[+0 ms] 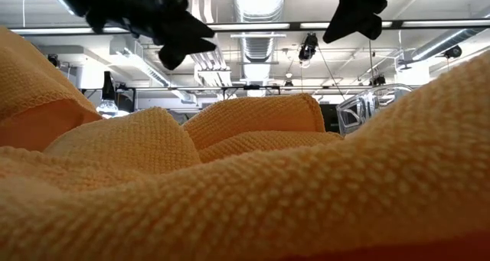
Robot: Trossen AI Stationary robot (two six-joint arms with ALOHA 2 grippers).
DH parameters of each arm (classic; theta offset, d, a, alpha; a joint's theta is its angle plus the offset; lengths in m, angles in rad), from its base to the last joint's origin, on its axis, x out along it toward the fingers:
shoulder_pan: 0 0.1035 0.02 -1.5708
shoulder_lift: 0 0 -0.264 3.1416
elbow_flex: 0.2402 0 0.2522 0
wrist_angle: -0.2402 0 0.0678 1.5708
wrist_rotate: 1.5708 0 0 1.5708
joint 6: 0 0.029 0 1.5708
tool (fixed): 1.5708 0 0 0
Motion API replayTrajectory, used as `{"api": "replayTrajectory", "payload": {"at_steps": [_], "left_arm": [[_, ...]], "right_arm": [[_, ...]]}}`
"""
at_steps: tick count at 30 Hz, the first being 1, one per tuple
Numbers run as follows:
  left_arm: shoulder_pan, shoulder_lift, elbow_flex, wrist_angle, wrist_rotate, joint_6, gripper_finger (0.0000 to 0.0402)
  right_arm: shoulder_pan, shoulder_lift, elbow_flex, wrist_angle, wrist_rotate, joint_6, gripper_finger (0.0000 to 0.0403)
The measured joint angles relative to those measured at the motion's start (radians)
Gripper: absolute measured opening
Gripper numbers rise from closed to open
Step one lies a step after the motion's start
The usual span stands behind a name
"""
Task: Sort microfiber towel by color & place in baskets
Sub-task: Put the top center yellow towel into the left transparent bin
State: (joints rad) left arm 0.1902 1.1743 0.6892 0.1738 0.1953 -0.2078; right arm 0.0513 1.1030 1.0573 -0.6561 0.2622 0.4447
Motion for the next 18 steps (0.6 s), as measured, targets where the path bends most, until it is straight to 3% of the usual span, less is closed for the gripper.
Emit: {"api": "replayTrajectory", "payload": {"at_steps": [5, 12, 15, 18], "left_arm": [[-0.001, 0.119, 0.142, -0.144, -0.020, 0.063, 0.0131], [-0.014, 0.303, 0.366, -0.353, 0.264, 0.265, 0.0131], [-0.013, 0.374, 0.445, -0.484, 0.208, 0.320, 0.0131], [-0.010, 0.432, 0.502, -0.600, 0.026, 0.351, 0.0131]], "right_arm": [[0.000, 0.000, 0.000, -0.028, 0.000, 0.000, 0.0013], [0.000, 0.000, -0.004, -0.047, 0.000, 0.000, 0.0013], [0.000, 0.000, -0.006, -0.049, 0.000, 0.000, 0.0013], [0.000, 0.000, -0.009, -0.051, 0.000, 0.000, 0.0013]]}}
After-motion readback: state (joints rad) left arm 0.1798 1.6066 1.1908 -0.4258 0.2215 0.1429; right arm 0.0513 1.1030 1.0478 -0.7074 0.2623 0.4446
